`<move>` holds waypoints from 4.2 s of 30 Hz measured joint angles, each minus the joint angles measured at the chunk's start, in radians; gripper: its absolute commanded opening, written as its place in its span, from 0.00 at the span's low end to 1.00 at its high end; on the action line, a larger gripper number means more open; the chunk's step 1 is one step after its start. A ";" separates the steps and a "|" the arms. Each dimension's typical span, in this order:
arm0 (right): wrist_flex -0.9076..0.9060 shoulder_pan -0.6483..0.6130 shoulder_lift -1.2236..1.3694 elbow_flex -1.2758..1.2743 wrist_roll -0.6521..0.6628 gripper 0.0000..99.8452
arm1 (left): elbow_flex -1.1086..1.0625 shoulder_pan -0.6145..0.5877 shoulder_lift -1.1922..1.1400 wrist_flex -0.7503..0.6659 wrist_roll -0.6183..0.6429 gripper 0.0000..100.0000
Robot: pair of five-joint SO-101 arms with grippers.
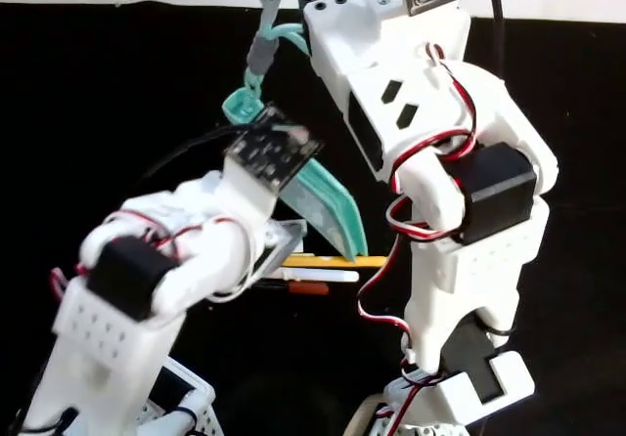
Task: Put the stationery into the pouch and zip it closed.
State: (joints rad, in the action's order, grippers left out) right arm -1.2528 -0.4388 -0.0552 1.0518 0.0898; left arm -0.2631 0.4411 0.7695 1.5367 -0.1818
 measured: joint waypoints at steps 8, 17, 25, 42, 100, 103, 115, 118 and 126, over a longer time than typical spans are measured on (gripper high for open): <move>-0.035 0.006 0.003 0.000 0.000 0.01 | 0.040 -0.068 -0.031 -0.014 0.000 0.19; -0.037 0.008 0.003 0.000 0.000 0.01 | 0.308 -0.308 -0.031 0.061 -0.049 0.19; -0.037 0.009 0.003 0.000 0.000 0.01 | 0.468 -0.489 -0.213 0.046 -0.124 0.19; -0.054 0.009 0.003 0.000 0.011 0.01 | 0.927 -0.499 -0.661 0.164 -0.209 0.25; -0.058 0.081 0.071 0.000 0.011 0.01 | 0.821 -0.491 -0.502 0.222 -0.318 0.25; -0.058 0.081 0.071 0.000 0.011 0.01 | 0.821 -0.491 -0.499 0.222 -0.318 0.25; -0.058 0.081 0.071 0.000 0.011 0.01 | 0.821 -0.491 -0.585 0.190 -0.354 0.25; -0.058 0.081 0.071 0.000 0.011 0.01 | 0.821 -0.486 -0.598 0.190 -0.364 0.25; -0.058 0.081 0.071 0.000 0.011 0.01 | 0.821 -0.476 -0.605 0.150 -0.385 0.25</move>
State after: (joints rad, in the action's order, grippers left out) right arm -1.3111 -0.3575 0.0153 1.0518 0.1005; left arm 0.5577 -0.0345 0.1649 1.6870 -0.5669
